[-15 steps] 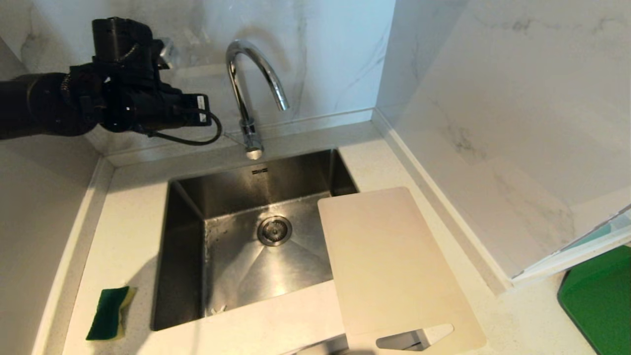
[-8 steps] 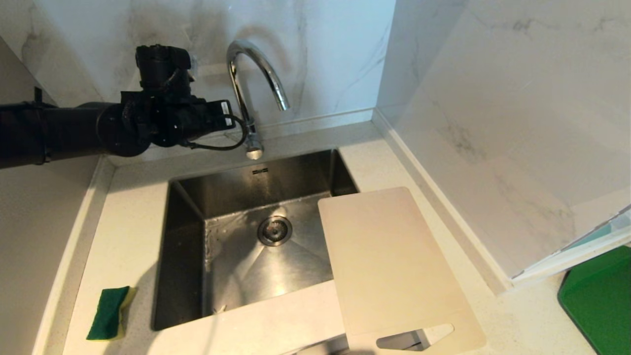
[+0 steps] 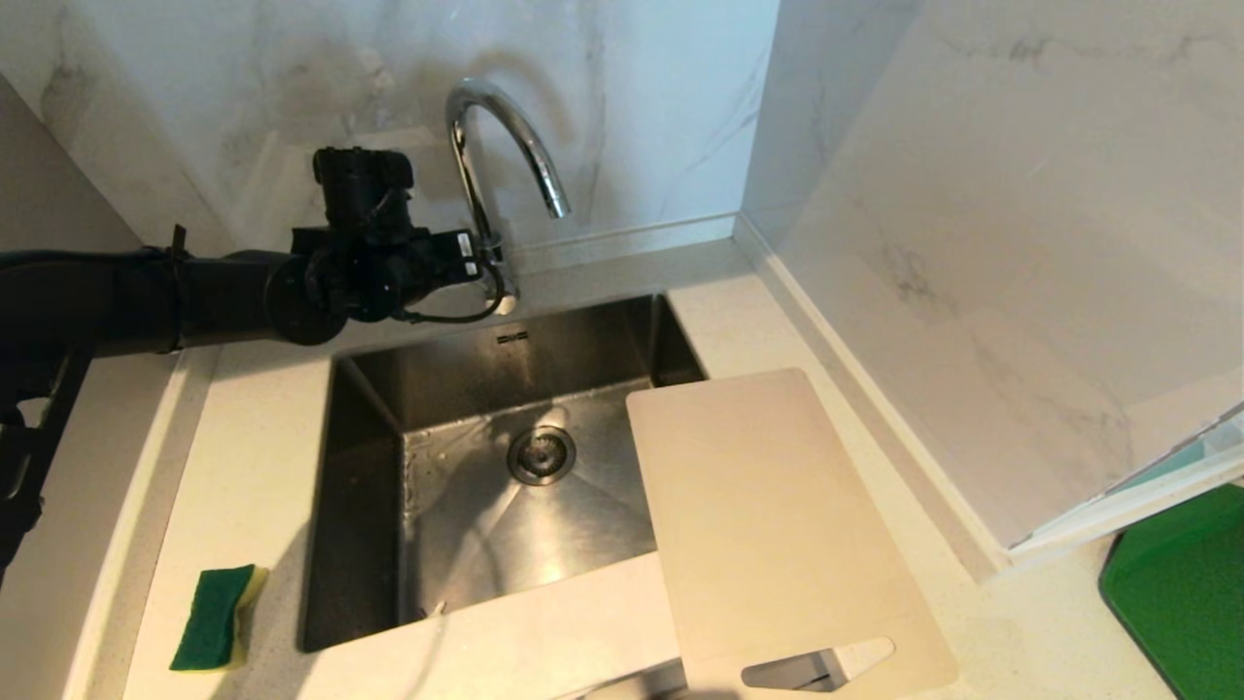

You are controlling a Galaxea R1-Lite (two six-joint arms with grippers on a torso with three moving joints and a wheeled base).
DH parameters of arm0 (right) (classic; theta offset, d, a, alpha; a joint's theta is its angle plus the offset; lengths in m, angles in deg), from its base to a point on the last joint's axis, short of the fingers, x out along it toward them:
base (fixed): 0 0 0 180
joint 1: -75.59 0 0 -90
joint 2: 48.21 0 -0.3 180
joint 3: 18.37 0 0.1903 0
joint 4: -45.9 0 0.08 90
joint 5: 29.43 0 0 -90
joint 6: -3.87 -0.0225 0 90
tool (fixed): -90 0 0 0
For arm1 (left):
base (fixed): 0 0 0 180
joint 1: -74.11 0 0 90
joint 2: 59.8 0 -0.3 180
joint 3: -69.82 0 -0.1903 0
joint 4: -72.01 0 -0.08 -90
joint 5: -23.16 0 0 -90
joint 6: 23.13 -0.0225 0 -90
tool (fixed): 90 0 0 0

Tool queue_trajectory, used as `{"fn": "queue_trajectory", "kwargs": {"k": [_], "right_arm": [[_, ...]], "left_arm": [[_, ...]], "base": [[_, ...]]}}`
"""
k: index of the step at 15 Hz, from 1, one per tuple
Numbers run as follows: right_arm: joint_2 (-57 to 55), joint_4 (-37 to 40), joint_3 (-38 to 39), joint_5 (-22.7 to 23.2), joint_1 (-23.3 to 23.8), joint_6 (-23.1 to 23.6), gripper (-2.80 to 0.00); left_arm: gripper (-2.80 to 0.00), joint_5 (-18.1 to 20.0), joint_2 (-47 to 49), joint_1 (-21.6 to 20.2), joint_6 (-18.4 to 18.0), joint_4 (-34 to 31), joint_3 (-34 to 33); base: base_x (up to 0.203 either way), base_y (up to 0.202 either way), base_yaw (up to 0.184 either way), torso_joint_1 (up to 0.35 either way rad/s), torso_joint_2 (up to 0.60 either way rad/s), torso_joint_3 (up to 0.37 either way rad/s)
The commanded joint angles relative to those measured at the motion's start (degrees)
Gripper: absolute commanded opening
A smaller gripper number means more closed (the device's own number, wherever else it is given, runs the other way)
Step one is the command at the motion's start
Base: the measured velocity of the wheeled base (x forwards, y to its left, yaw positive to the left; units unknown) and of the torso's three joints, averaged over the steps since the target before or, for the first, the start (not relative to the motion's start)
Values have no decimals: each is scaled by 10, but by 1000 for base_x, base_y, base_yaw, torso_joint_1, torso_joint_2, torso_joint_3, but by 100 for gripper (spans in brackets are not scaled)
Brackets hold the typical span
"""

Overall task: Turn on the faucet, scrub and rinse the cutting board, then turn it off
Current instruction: Turn on the tap

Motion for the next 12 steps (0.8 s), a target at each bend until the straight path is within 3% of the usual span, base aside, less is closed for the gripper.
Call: {"fn": "queue_trajectory", "kwargs": {"k": [1,11,12], "right_arm": [[0,0,0,0,0,0,-280],[1,0,0,0,0,0,-280],[1,0,0,0,0,0,-280]], "left_arm": [[-280,-1,13,-2,1,15,0],[-280,-3,30,-11,18,43,0],[0,-4,28,-11,18,52,0]], "base": [[0,0,0,0,0,0],[0,0,0,0,0,0],[0,0,0,0,0,0]]}}
